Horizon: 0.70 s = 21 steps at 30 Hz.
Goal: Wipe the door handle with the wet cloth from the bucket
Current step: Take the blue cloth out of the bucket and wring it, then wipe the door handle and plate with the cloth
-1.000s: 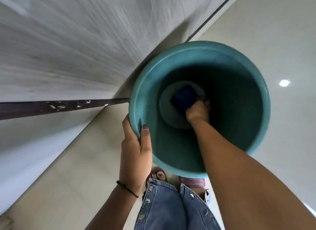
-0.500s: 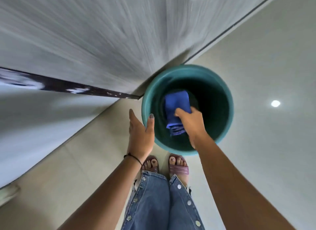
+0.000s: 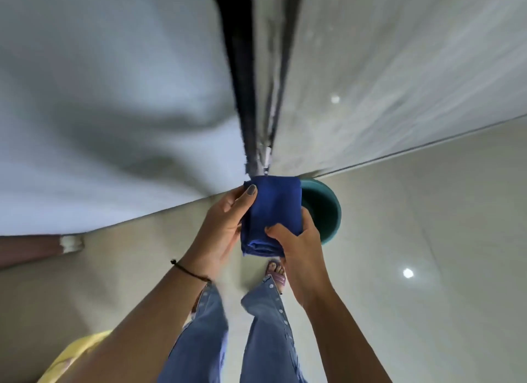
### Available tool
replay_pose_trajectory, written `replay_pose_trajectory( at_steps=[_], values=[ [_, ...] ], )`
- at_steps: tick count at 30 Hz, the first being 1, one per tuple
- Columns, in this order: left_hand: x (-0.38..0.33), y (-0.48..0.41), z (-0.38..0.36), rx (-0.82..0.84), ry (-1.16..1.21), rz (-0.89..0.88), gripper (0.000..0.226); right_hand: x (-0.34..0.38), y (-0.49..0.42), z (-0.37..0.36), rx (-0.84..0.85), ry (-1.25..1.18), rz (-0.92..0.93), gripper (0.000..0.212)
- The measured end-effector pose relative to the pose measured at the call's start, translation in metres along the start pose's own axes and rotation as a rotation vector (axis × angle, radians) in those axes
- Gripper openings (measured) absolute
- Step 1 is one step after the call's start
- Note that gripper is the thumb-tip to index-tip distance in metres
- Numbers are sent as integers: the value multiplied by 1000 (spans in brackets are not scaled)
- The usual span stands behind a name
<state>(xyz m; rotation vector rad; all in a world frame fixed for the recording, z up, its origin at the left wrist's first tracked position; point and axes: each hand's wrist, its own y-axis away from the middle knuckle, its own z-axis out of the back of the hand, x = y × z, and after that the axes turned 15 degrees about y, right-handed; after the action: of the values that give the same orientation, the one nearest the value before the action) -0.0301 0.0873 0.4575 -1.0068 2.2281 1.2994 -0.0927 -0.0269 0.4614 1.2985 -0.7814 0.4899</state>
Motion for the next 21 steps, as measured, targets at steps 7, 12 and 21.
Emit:
replay_pose_trajectory(
  at_steps=[7, 12, 21],
  values=[
    [-101, 137, 80, -227, -43, -225, 38, 66, 100, -128, 222, -3, 88, 36],
    [-174, 249, 193, -277, -93, -450, 19, 76, 185, -267, 316, 25, 156, 27],
    [-305, 387, 349, -691, -148, -1001, 26, 127, 298, -476, 391, 121, 382, 16]
  ],
)
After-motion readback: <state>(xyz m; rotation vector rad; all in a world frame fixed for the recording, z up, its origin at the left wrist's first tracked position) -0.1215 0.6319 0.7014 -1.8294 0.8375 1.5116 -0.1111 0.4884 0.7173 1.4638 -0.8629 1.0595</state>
